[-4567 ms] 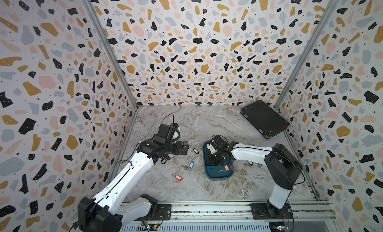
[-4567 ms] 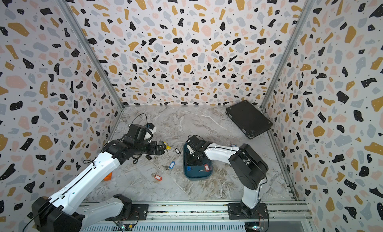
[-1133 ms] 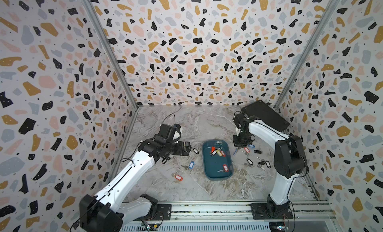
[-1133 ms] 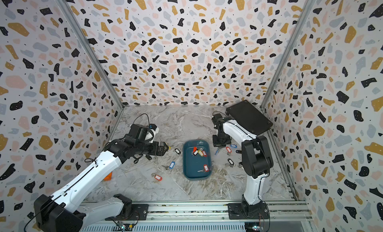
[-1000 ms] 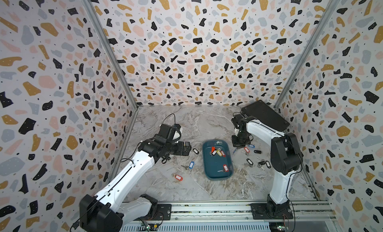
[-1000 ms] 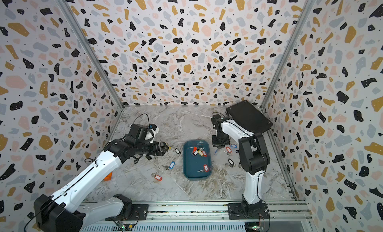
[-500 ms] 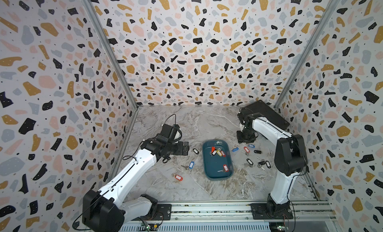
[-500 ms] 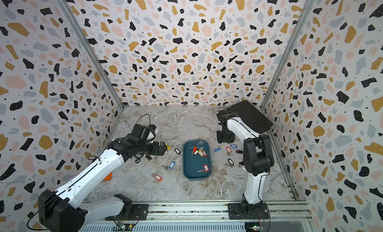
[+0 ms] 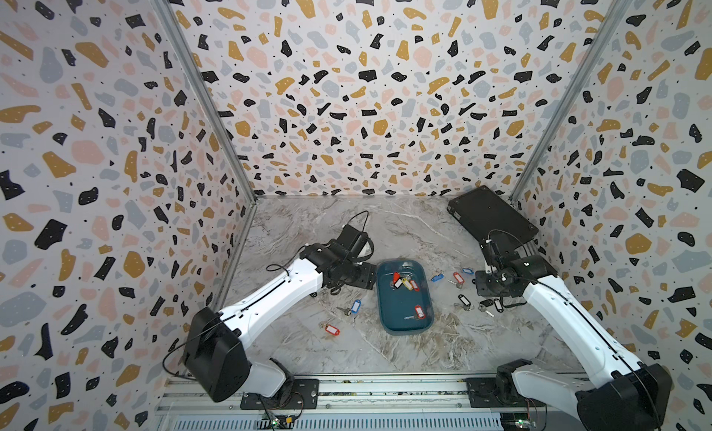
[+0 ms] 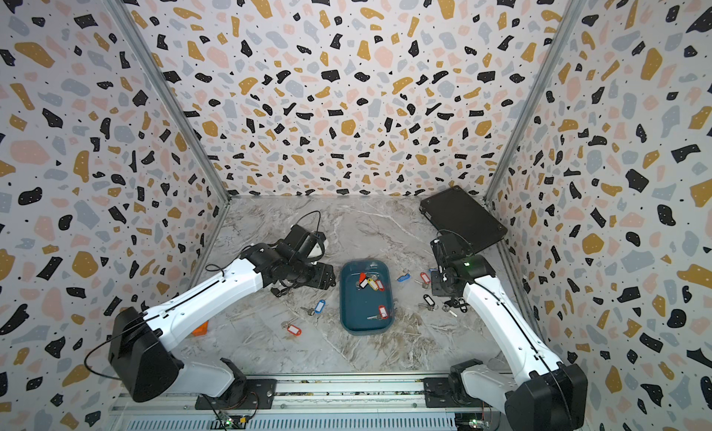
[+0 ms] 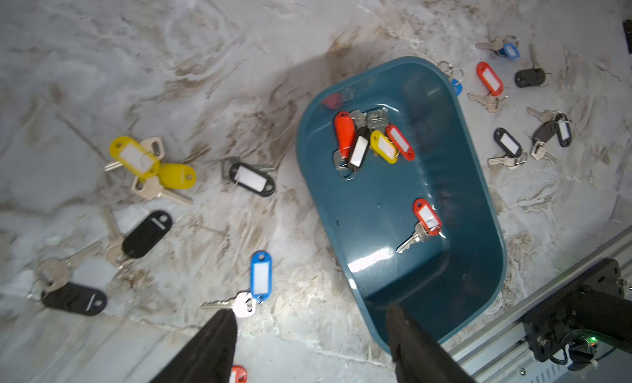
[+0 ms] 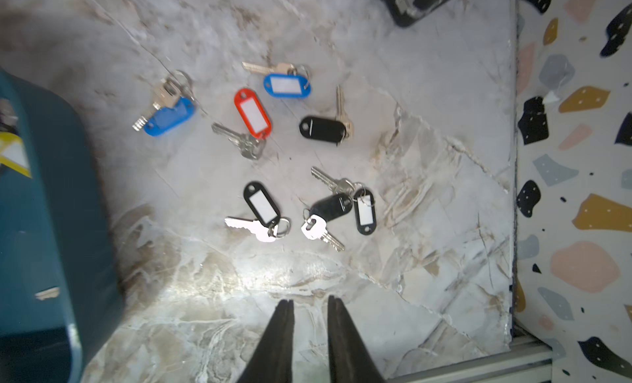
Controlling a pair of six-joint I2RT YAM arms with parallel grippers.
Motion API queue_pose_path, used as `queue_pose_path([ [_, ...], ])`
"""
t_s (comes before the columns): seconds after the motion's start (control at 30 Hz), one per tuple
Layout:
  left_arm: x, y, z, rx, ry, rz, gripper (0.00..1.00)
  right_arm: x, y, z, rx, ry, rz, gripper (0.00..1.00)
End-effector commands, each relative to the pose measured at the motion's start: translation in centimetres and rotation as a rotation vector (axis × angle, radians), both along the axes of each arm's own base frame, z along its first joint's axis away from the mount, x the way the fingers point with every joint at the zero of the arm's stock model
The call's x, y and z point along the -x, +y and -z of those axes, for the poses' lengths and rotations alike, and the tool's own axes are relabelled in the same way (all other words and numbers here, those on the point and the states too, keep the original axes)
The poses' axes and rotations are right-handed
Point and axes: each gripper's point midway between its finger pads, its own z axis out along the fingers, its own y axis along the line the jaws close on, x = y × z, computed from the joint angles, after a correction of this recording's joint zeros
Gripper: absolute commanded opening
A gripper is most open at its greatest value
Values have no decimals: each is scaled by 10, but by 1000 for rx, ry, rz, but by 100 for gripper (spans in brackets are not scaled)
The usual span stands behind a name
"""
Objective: Take the keys out of the storage box
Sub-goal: Place the key at the center of the board, then adjust the key in the storage box.
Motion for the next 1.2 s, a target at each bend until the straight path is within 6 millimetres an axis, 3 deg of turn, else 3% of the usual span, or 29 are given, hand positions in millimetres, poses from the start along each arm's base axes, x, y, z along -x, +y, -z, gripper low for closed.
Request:
queue_pose_path([
  [0.0,-11,-26,3,55,45,-52,61,7,-2,9,-11,1,26,19],
  [0.07,-16,-42,11,52,65,-44,51,9,0,14,-20,12,29,17],
  [0.13,-21,-58,20,40,89,-33,35,8,1,14,-24,14,27,13],
  [0.2,-25,-75,31,25,120,-21,0,7,1,14,-26,11,26,11],
  [0.47,-45,-130,63,19,183,11,0,8,2,12,-34,2,21,0],
  [0.67,-54,-143,97,-22,213,2,0,8,2,14,-36,4,23,0],
  [0.8,-49,-137,129,-97,258,19,0,7,4,18,-40,17,18,1],
  [0.9,-36,-128,138,-126,285,34,0,7,4,17,-40,14,19,1],
  [1.07,-7,-103,129,-159,284,65,0,7,2,20,-30,17,26,4],
  [1.17,3,-88,110,-153,248,58,0,7,4,22,-34,27,25,4],
])
